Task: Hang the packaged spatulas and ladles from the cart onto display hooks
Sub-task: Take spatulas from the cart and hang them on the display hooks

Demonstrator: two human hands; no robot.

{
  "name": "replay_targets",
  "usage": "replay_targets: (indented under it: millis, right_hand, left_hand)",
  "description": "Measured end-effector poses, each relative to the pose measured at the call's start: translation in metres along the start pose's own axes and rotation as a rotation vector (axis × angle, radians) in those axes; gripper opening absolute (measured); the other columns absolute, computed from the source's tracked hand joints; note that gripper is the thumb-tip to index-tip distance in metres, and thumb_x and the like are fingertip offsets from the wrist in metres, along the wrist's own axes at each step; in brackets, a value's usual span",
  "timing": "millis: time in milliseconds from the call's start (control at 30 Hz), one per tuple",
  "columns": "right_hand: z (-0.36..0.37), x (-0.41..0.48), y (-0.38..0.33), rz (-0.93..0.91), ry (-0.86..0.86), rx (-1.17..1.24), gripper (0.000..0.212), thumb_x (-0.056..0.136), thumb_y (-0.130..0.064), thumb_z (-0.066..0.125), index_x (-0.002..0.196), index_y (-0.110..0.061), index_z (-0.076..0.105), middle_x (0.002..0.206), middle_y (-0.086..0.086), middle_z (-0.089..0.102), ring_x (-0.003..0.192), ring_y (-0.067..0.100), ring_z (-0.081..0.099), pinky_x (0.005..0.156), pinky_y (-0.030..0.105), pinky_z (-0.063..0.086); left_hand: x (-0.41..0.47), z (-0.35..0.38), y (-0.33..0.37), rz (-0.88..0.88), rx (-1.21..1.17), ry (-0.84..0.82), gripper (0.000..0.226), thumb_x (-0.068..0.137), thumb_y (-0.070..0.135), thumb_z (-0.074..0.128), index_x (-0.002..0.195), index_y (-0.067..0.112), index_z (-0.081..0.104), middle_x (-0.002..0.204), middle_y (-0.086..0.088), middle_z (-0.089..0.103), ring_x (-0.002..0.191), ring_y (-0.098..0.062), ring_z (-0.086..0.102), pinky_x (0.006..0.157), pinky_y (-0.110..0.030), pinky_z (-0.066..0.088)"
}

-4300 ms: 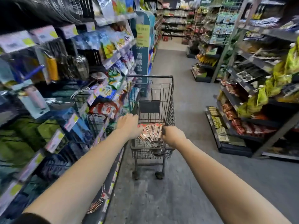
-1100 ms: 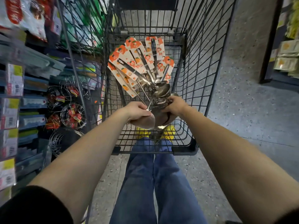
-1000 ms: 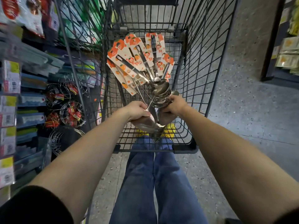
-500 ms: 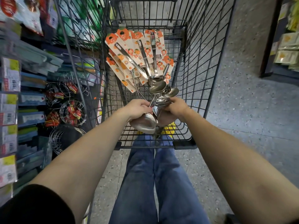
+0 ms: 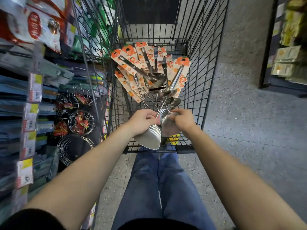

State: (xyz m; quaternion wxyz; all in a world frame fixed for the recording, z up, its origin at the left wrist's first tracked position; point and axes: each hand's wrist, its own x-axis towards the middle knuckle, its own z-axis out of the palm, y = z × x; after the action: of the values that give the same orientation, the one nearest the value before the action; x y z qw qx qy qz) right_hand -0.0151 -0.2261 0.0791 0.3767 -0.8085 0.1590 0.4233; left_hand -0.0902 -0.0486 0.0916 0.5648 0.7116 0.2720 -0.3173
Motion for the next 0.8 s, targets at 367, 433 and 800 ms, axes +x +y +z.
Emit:
replay_targets:
  millis: [367, 433, 800]
  right_hand:
    - [0.003, -0.03, 0.025, 0.045, 0.084, 0.067, 0.035, 0.09, -0.002, 0.062, 0.122, -0.011, 0.071, 0.121, 0.008, 0.069, 0.111, 0.024, 0.064, 0.096, 0.034, 0.054]
    - [0.003, -0.034, 0.03, 0.03, 0.139, 0.085, 0.034, 0.09, -0.004, 0.063, 0.121, -0.012, 0.071, 0.122, 0.008, 0.07, 0.114, 0.025, 0.065, 0.101, 0.038, 0.053]
    - [-0.021, -0.034, -0.03, -0.25, 0.173, 0.289, 0.03, 0.095, -0.003, 0.06, 0.117, -0.023, 0.063, 0.117, 0.0, 0.067, 0.109, 0.02, 0.065, 0.1, 0.045, 0.055]
  left_hand:
    - [0.005, -0.015, 0.048, 0.057, -0.115, 0.084, 0.017, 0.096, 0.018, 0.07, 0.11, 0.026, 0.069, 0.1, 0.006, 0.079, 0.095, -0.01, 0.073, 0.073, -0.019, 0.052]
    - [0.006, -0.017, 0.053, 0.036, -0.15, 0.094, 0.015, 0.098, 0.018, 0.068, 0.11, 0.025, 0.068, 0.102, 0.007, 0.079, 0.097, -0.012, 0.074, 0.075, -0.026, 0.058]
    - [0.004, -0.026, 0.063, 0.08, -0.159, 0.22, 0.007, 0.092, 0.021, 0.077, 0.098, 0.024, 0.073, 0.1, 0.01, 0.075, 0.091, -0.004, 0.067, 0.088, -0.027, 0.049]
